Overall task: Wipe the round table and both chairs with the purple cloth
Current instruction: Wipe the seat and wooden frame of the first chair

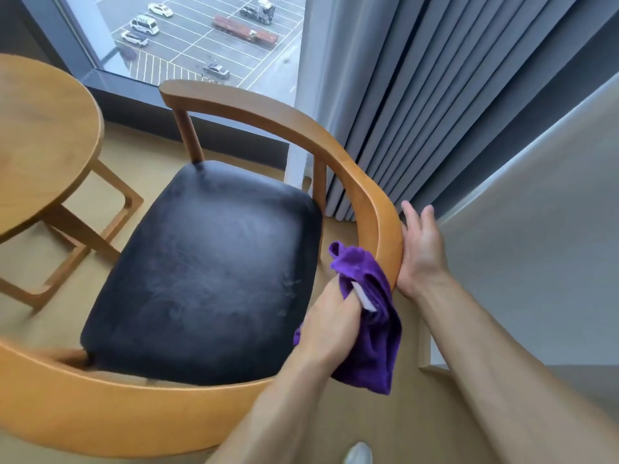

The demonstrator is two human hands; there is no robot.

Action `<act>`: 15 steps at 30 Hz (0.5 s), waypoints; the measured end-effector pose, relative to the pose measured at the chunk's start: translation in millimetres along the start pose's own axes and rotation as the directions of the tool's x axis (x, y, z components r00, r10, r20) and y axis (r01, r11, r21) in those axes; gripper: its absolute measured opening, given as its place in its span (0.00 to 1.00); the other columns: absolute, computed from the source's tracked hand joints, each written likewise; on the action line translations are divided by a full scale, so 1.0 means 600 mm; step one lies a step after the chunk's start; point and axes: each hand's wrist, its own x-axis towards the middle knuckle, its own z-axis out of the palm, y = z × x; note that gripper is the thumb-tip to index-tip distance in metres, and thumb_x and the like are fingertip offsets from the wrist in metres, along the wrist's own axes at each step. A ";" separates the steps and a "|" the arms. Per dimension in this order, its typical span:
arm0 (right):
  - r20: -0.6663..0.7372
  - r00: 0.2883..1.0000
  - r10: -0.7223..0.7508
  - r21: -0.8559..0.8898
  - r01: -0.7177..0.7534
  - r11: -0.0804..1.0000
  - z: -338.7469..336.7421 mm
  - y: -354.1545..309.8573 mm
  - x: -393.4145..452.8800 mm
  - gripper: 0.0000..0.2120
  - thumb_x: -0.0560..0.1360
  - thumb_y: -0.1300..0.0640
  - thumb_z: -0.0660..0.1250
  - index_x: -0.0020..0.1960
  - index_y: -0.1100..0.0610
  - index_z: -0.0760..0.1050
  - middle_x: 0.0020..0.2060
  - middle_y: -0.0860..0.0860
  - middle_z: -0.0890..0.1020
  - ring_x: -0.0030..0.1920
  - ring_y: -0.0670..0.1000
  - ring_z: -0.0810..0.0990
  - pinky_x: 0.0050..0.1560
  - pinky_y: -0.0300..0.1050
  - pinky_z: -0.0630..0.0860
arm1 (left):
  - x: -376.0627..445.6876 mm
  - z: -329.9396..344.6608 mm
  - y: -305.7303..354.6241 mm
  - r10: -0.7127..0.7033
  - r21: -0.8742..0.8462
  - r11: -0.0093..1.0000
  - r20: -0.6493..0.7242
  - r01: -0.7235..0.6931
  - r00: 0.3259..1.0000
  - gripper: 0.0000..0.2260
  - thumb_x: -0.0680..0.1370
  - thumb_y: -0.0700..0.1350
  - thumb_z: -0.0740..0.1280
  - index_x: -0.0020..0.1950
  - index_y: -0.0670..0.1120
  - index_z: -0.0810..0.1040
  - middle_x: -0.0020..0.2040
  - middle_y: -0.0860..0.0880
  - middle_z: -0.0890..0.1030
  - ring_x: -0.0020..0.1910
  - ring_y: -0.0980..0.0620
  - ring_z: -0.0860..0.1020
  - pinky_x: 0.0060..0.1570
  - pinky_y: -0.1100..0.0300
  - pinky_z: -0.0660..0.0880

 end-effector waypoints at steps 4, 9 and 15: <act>0.001 0.998 0.066 0.151 -0.066 0.986 0.004 -0.013 -0.004 0.31 0.82 0.35 0.46 0.78 0.51 0.61 0.67 0.57 0.76 0.63 0.55 0.79 0.57 0.50 0.78 | 0.065 0.044 0.087 0.217 0.072 0.974 -0.049 -0.213 0.975 0.21 0.79 0.62 0.52 0.68 0.60 0.71 0.65 0.57 0.76 0.64 0.52 0.75 0.66 0.45 0.70; 0.027 0.997 0.070 0.180 -0.074 0.981 0.022 -0.006 -0.012 0.32 0.82 0.36 0.46 0.74 0.56 0.69 0.66 0.58 0.79 0.64 0.56 0.79 0.64 0.51 0.75 | 0.168 0.038 0.094 0.195 0.009 0.981 -0.015 -0.195 0.981 0.22 0.79 0.65 0.56 0.66 0.56 0.76 0.65 0.50 0.78 0.63 0.47 0.76 0.68 0.43 0.70; -0.148 0.984 -0.097 -0.175 0.071 0.982 0.029 0.006 -0.024 0.20 0.83 0.42 0.55 0.71 0.47 0.73 0.66 0.47 0.76 0.59 0.48 0.80 0.61 0.51 0.76 | 0.036 -0.041 -0.044 -0.184 0.223 0.962 0.111 0.156 0.977 0.24 0.79 0.60 0.52 0.62 0.48 0.79 0.60 0.46 0.82 0.61 0.42 0.78 0.66 0.47 0.71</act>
